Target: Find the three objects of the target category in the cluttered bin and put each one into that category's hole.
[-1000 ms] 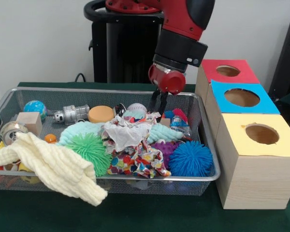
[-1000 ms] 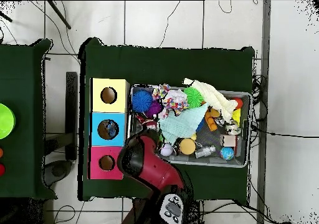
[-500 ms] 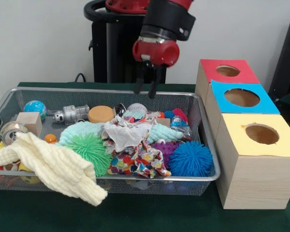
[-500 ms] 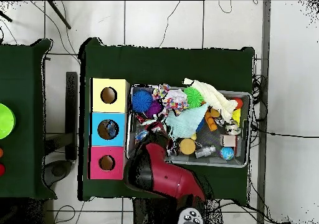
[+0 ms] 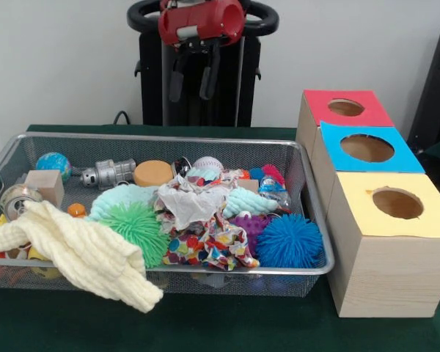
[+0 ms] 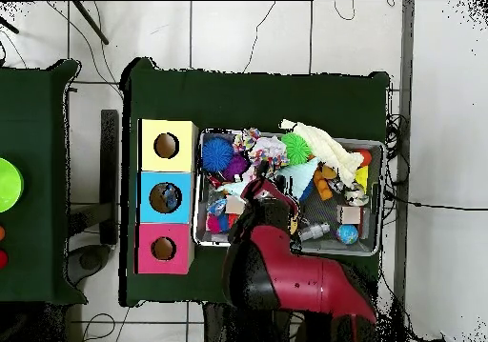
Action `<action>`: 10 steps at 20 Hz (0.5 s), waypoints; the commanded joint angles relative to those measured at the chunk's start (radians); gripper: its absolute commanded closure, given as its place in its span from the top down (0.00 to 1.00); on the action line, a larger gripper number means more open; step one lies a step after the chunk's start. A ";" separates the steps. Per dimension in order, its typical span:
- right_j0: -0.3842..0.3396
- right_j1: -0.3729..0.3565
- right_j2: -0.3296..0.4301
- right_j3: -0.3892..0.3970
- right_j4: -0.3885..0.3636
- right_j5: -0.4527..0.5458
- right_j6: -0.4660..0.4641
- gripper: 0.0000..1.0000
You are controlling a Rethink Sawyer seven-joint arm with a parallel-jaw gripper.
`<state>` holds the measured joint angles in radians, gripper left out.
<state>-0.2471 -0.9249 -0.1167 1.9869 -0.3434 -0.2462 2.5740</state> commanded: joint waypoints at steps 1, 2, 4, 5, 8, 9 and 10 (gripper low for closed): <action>-0.019 -0.012 0.208 -0.087 -0.163 0.058 -0.072 1.00; -0.016 -0.013 0.212 -0.088 -0.173 0.071 -0.074 1.00; -0.037 -0.036 0.256 -0.078 -0.208 0.104 -0.076 1.00; -0.072 -0.051 0.308 -0.068 -0.234 0.131 -0.083 1.00; -0.201 -0.074 0.507 -0.036 -0.289 0.209 -0.119 1.00; -0.231 -0.081 0.552 -0.025 -0.294 0.231 -0.135 1.00; -0.260 -0.087 0.597 -0.014 -0.299 0.253 -0.152 1.00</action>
<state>-0.3809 -0.9823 0.1507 1.9621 -0.5317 -0.1902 2.5740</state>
